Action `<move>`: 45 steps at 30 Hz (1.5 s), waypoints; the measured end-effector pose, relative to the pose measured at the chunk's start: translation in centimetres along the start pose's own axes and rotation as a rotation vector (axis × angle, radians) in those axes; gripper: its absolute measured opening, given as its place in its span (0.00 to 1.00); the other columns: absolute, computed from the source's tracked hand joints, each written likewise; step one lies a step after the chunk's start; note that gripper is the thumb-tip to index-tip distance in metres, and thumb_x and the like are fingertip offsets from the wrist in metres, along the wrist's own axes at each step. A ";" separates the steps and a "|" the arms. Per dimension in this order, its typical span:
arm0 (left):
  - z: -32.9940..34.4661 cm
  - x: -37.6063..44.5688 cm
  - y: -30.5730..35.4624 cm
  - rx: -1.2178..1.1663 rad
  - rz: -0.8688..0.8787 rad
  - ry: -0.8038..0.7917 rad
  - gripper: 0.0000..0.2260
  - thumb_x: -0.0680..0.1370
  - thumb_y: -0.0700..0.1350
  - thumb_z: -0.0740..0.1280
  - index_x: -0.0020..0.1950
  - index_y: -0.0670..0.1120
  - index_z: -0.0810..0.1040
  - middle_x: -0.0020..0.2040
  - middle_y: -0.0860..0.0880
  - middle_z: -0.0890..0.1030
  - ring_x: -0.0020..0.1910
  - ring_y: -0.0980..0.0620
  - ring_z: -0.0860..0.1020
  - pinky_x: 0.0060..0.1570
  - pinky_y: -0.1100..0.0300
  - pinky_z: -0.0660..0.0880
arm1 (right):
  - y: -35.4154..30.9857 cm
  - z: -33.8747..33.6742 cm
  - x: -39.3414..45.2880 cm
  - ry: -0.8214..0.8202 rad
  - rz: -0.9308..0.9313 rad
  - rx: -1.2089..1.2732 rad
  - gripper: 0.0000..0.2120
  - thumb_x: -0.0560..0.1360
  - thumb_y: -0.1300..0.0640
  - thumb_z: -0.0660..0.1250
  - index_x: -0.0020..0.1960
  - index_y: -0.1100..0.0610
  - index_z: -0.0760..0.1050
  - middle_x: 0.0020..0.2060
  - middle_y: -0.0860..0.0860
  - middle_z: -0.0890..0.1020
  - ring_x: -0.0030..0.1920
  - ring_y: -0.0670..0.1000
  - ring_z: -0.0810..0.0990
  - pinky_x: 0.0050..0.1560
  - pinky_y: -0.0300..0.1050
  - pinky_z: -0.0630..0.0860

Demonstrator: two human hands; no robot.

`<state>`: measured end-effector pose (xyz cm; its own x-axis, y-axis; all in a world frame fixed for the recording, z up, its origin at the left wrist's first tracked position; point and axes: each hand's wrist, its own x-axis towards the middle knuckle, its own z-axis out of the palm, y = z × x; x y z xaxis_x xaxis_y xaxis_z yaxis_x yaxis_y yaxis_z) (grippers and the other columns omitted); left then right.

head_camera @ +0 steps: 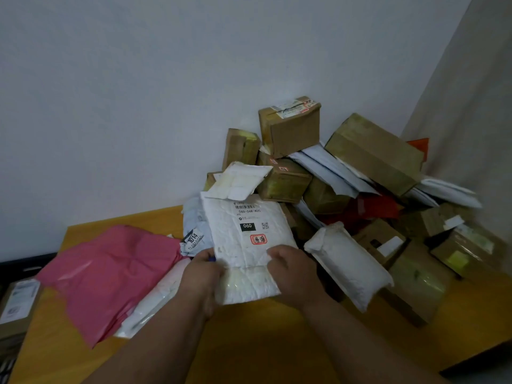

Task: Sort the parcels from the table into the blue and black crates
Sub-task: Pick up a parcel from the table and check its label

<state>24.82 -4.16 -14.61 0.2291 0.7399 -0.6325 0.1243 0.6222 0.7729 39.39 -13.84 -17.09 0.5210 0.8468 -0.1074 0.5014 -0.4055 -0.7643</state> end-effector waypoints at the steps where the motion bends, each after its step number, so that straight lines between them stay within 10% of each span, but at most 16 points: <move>1: -0.2 -0.1 -0.3 -0.048 -0.007 0.022 0.17 0.75 0.25 0.55 0.56 0.40 0.77 0.51 0.37 0.82 0.50 0.38 0.80 0.51 0.40 0.78 | 0.1 0.1 0.5 0.062 0.038 -0.006 0.19 0.75 0.51 0.62 0.63 0.56 0.78 0.59 0.52 0.80 0.60 0.50 0.77 0.65 0.50 0.71; 5: -2.4 -1.8 -0.6 -0.192 0.013 0.060 0.19 0.77 0.26 0.51 0.55 0.43 0.76 0.50 0.41 0.81 0.45 0.42 0.79 0.42 0.50 0.77 | -0.5 1.2 0.6 0.118 0.151 -0.040 0.17 0.78 0.57 0.63 0.66 0.55 0.74 0.61 0.52 0.75 0.59 0.50 0.74 0.63 0.48 0.73; 12: -7.7 -3.0 -2.0 -0.269 -0.045 0.124 0.16 0.77 0.32 0.53 0.57 0.42 0.77 0.55 0.39 0.82 0.52 0.38 0.80 0.50 0.37 0.77 | -3.8 3.6 -1.0 -0.113 0.453 0.408 0.20 0.78 0.58 0.64 0.69 0.54 0.66 0.55 0.50 0.75 0.49 0.48 0.75 0.46 0.44 0.74; 15: -10.1 -4.1 -2.4 -0.327 -0.062 0.101 0.13 0.79 0.40 0.56 0.56 0.41 0.78 0.53 0.42 0.83 0.51 0.39 0.80 0.51 0.38 0.76 | -4.8 4.6 -1.7 -0.166 0.577 0.605 0.15 0.77 0.59 0.66 0.63 0.54 0.72 0.52 0.52 0.79 0.51 0.55 0.79 0.55 0.55 0.79; 22: -17.0 -5.6 -3.2 -0.149 0.087 0.093 0.04 0.82 0.40 0.62 0.53 0.44 0.76 0.46 0.45 0.82 0.40 0.48 0.80 0.31 0.57 0.76 | -7.9 9.1 -5.6 -0.088 0.542 0.604 0.16 0.78 0.62 0.65 0.62 0.47 0.72 0.58 0.53 0.77 0.56 0.58 0.78 0.57 0.60 0.78; 28: -23.9 -5.7 -4.5 0.028 0.122 0.193 0.03 0.80 0.42 0.65 0.49 0.45 0.78 0.48 0.42 0.83 0.48 0.39 0.81 0.49 0.42 0.78 | -10.6 14.3 -8.4 -0.039 0.440 0.552 0.16 0.78 0.62 0.65 0.63 0.48 0.71 0.58 0.52 0.77 0.55 0.56 0.78 0.59 0.60 0.77; 35: -29.9 -5.9 -5.4 0.009 0.108 0.244 0.04 0.80 0.44 0.65 0.49 0.49 0.80 0.48 0.45 0.84 0.47 0.40 0.82 0.50 0.36 0.79 | -13.4 19.0 -10.5 -0.152 0.349 0.506 0.20 0.78 0.62 0.64 0.67 0.46 0.69 0.54 0.52 0.80 0.51 0.52 0.80 0.45 0.48 0.77; 41: -33.0 -6.7 -5.5 -0.053 0.109 0.359 0.05 0.80 0.44 0.64 0.47 0.47 0.79 0.46 0.45 0.83 0.46 0.42 0.81 0.51 0.40 0.79 | -15.3 21.2 -9.7 -0.346 0.273 0.363 0.30 0.75 0.66 0.66 0.72 0.45 0.65 0.50 0.49 0.79 0.50 0.51 0.78 0.60 0.54 0.76; 45: -35.2 -7.6 -5.9 -0.098 0.095 0.448 0.05 0.80 0.43 0.64 0.48 0.46 0.79 0.47 0.45 0.82 0.46 0.43 0.80 0.49 0.41 0.80 | -17.2 23.1 -8.9 -0.432 0.193 0.372 0.26 0.74 0.71 0.65 0.65 0.47 0.69 0.50 0.50 0.81 0.50 0.51 0.80 0.51 0.48 0.78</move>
<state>-11.65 -4.44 -16.18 -0.2067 0.8190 -0.5352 0.0259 0.5514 0.8338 10.17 -6.50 -17.69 0.2114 0.8648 -0.4555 0.1102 -0.4842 -0.8680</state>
